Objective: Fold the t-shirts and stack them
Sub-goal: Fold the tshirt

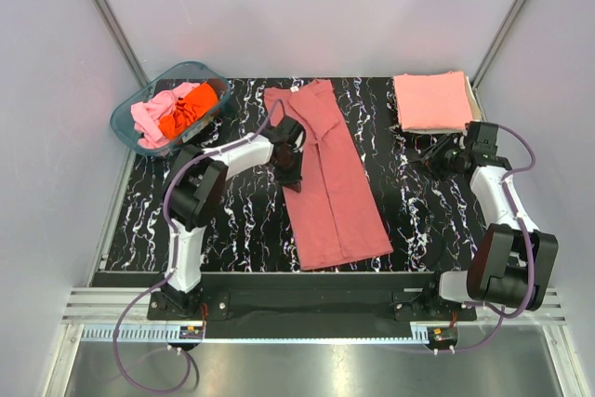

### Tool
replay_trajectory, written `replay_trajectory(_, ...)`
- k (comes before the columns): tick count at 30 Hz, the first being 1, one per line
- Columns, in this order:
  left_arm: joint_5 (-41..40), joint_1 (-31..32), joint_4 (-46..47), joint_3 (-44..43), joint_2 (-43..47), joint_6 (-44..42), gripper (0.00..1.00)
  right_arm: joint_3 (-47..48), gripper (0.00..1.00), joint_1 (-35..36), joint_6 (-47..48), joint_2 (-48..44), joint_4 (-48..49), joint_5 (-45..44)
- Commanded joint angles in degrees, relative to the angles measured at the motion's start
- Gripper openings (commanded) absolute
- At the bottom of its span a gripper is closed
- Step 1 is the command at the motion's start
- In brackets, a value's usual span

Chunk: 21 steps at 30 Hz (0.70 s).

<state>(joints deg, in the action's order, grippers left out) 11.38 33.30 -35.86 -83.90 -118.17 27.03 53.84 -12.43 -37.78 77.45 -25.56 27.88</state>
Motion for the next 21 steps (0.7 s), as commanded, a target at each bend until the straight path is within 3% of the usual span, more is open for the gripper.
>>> replay_trajectory(1, -9.79, -4.9, -2.99, 2.69, -1.45, -3.56, 0.14, -1.54, 0.34, 0.64, 0.43, -0.11, 1.22, -2.12)
replay_trajectory(6, -8.83, -8.69, -4.4, -1.0, 0.56, -6.19, 0.15, -1.81, 0.31, 8.0, 0.34, 3.49, 0.08, -2.82)
replay_trajectory(10, -4.71, -7.9, -5.62, -2.59, 6.36, -6.72, 0.17, -3.3, 0.15, 18.45, -0.97, 4.29, -0.63, -6.51)
replay_trajectory(12, -1.89, -6.67, -6.15, -0.84, 11.52, -6.55, 0.17, -5.05, 0.01, 22.94, -1.68, 4.46, -0.8, -7.66)
replay_trajectory(21, -2.68, 1.94, -4.32, 27.52, 32.01, 1.44, 0.17, -9.8, 0.0, 39.04, -4.84, 3.33, -1.86, -11.7)
